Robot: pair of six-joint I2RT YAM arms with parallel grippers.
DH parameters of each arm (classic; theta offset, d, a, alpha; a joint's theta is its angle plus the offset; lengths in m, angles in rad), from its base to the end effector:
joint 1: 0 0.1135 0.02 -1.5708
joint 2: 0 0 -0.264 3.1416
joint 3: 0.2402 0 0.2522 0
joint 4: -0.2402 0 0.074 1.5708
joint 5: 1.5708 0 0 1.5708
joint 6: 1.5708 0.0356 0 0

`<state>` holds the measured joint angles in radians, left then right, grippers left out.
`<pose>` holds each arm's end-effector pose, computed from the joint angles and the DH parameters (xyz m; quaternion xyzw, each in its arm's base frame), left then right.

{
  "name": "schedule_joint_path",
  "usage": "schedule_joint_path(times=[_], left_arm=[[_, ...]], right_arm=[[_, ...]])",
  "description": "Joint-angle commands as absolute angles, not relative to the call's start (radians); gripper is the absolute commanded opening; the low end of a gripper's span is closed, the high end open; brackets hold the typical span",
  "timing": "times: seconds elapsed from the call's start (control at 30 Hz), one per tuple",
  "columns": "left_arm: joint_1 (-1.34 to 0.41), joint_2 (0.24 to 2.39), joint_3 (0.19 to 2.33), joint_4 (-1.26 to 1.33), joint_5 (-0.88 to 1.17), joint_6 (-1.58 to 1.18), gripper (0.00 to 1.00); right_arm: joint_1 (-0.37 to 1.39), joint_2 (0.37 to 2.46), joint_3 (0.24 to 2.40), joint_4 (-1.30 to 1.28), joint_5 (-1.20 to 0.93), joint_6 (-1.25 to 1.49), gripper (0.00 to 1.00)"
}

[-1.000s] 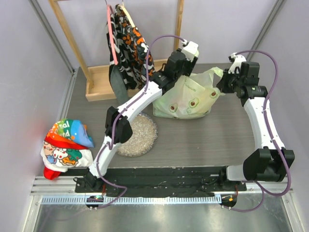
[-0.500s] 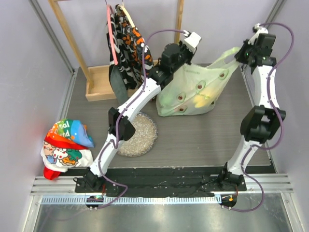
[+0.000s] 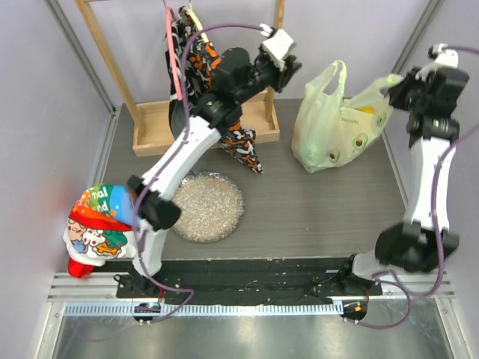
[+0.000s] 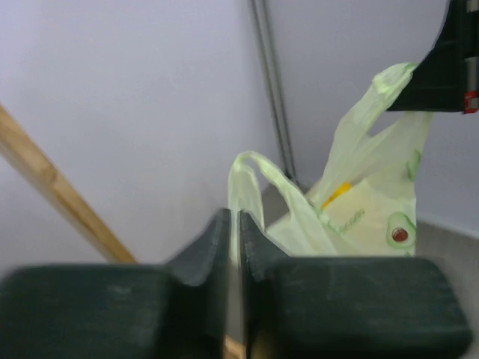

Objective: Take the fake fruits out of the plastic bag
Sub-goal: Adjust the plastic bag at the center of the board.

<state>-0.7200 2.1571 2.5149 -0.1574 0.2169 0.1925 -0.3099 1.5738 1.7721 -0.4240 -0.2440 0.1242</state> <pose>0.3566 -0.3230 0.4970 0.3524 0.5278 -0.2668 0.7253 0.3406 -0.1000 0.4603 0.0932 0.7745 0.0375 0.6245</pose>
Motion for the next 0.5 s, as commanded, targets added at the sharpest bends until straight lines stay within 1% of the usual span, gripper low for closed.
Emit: schedule_joint_path(times=[0.0, 0.03, 0.07, 0.1, 0.13, 0.2, 0.3, 0.33, 0.37, 0.43, 0.47], left_arm=[[-0.727, 1.919, 2.207, -0.319, 0.262, -0.192, 0.53], [-0.738, 1.867, 2.151, -0.310, 0.265, -0.222, 0.61], [-0.745, 1.847, 2.104, -0.310, 0.271, -0.244, 0.75], [-0.752, 1.835, 2.059, -0.313, 0.282, -0.253, 0.78], [-0.762, 1.827, 2.046, -0.316, 0.316, -0.253, 0.78], [-0.769, 1.838, 2.049, -0.313, 0.321, -0.249, 0.79], [-0.776, 1.934, 2.121, -0.295, 0.357, -0.245, 0.81], [-0.782, 1.968, 2.194, -0.299, 0.359, -0.232, 0.85], [-0.788, 2.036, 2.239, -0.305, 0.373, -0.209, 0.88], [-0.805, 2.078, 2.307, -0.340, 0.388, -0.161, 0.88], [-0.807, 2.088, 2.304, -0.345, 0.403, -0.134, 0.88]], right_arm=[[-0.314, 1.222, 1.456, -0.458, -0.317, 0.074, 0.01], [-0.314, 1.182, 1.384, -0.507, -0.345, 0.081, 0.01], [-0.311, 1.137, 1.355, -0.559, -0.385, 0.078, 0.01], [-0.311, 1.062, 1.333, -0.663, -0.447, 0.072, 0.01], [-0.304, 1.017, 1.300, -0.710, -0.509, 0.075, 0.01], [-0.305, 0.921, 1.272, -0.821, -0.508, 0.084, 0.01], [-0.304, 0.876, 1.233, -0.912, -0.369, 0.071, 0.01], [-0.305, 0.870, 1.189, -0.919, -0.260, 0.080, 0.01], [-0.305, 0.865, 1.168, -0.919, -0.217, 0.098, 0.01], [-0.305, 0.862, 1.134, -0.923, -0.173, 0.104, 0.01], [-0.305, 0.862, 1.132, -0.923, -0.167, 0.107, 0.01]])
